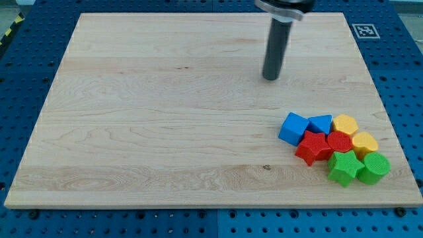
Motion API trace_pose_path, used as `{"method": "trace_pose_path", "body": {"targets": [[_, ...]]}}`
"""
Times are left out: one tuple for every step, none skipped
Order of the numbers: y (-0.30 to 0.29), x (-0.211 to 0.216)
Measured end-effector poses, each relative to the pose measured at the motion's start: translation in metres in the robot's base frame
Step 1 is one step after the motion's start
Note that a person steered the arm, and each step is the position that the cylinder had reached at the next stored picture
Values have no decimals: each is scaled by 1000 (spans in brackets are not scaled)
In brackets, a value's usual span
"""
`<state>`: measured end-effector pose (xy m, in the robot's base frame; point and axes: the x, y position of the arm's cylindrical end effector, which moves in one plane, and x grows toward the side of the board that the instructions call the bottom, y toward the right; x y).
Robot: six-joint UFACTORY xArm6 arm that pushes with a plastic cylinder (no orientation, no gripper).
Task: Point your arm at green star
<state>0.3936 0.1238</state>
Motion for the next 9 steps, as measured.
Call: {"method": "trace_pose_path", "body": {"targets": [[20,26],[-12,41],[-72,57],[-108,83],[-106,140],[-77,205],[-52,225],[-47,225],[-32,225]]}}
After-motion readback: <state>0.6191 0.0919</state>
